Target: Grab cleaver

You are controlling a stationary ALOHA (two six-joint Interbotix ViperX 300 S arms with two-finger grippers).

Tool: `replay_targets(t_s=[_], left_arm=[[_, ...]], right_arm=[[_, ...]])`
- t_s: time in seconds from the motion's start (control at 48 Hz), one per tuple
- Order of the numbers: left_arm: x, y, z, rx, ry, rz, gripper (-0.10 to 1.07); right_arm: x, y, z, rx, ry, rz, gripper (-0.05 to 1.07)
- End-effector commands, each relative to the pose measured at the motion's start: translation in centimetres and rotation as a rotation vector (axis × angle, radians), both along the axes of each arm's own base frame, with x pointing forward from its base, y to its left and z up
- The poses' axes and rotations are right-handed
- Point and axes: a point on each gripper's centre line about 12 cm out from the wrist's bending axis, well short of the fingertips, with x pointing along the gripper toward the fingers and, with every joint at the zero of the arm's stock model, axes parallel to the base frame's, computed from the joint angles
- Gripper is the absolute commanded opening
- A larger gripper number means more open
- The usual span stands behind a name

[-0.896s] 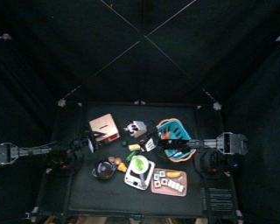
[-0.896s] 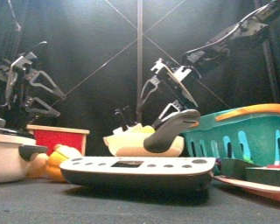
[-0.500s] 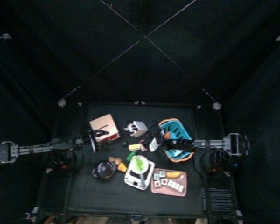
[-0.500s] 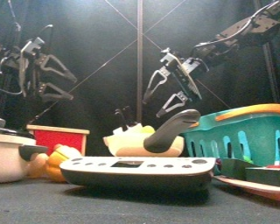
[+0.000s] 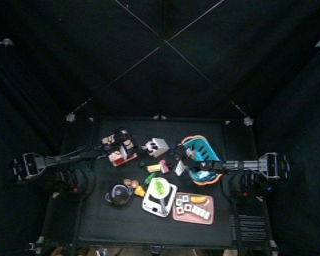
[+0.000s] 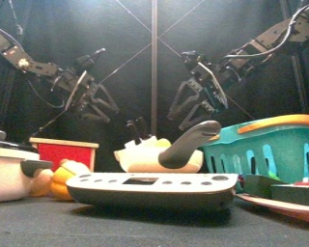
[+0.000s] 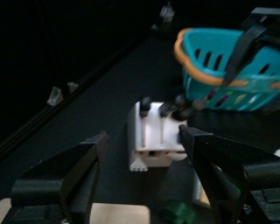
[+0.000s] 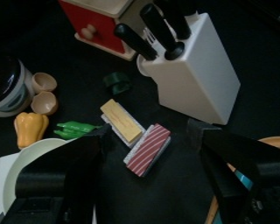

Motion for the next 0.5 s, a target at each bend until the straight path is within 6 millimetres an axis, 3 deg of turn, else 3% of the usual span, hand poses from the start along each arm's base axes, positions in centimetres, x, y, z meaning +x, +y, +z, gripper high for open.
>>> replay_targets(t_s=[0.0, 0.229, 0.479], left_arm=[[0.8, 1.3, 1.3, 0.030, -0.006, 0.016, 0.99], [2.0, 1.9, 2.9, 0.080, -0.018, -0.007, 0.99], [3.9, 2.2, 1.2, 0.082, 0.041, -0.045, 0.99]], right_arm=[[-0.4, 0.4, 1.9, -0.016, -0.051, 0.008, 1.00], [-1.5, 0.4, 1.5, -0.022, -0.039, -0.009, 1.00], [-1.9, 0.6, 1.3, -0.018, -0.034, -0.015, 1.00]])
